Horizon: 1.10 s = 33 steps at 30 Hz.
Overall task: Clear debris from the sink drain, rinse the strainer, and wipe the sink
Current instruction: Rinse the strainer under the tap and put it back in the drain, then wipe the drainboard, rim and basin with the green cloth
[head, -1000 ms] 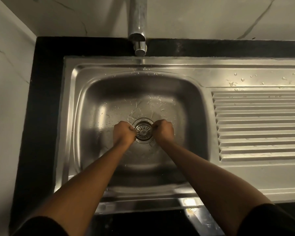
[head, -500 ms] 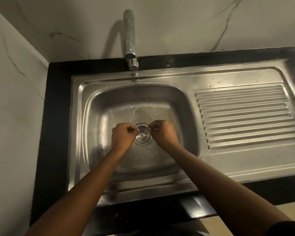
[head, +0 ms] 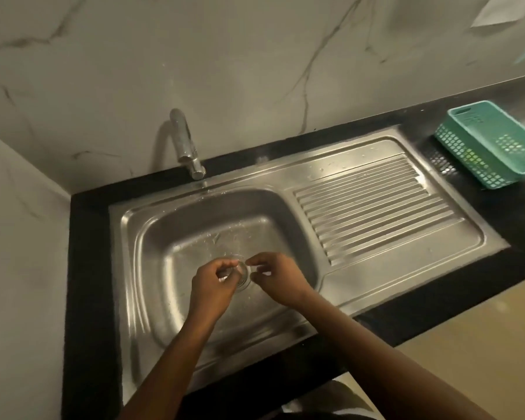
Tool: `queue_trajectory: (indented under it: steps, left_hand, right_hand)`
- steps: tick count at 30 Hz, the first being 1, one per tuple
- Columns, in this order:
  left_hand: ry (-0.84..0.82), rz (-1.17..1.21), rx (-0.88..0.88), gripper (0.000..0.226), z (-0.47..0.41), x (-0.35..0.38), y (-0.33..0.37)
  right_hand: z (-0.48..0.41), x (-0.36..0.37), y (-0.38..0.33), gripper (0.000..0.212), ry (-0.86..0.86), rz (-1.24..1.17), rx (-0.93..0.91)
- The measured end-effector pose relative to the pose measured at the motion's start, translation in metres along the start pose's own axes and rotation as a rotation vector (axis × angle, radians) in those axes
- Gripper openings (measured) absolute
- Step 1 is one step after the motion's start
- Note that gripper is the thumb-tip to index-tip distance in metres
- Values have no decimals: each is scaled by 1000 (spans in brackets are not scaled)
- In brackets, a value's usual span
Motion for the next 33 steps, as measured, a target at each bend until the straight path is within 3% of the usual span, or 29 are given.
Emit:
queue_trajectory:
  steps: [6,10,15,22,33]
  left_hand:
    - [0,95,9,7,27,25,38]
    - [-69,152,42,7,51,73,83]
    - [-134,213,111,16,93,151,147]
    - [-181,235,145,10,158,257,206]
    - [-269,185,163,9,172,354,269]
  right_hand:
    - [16,-75,27,16,122,-508,225]
    - [35,-142,42,17,160,-722,248]
    - [61,-237,78,17,234,-751,219]
    - [84,-342,151,17,309,-763,207]
    - [63,-420,222,16,383,-761,266]
Point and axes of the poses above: each hand's wrist, its own z-axis away from the middle knuckle, its own x-axis out of the palm, y = z × x, the point moved 10 cm from there along -z, towards the middle knuckle, and after that the axes turned 12 degrees about y, right-handed, at the moved point
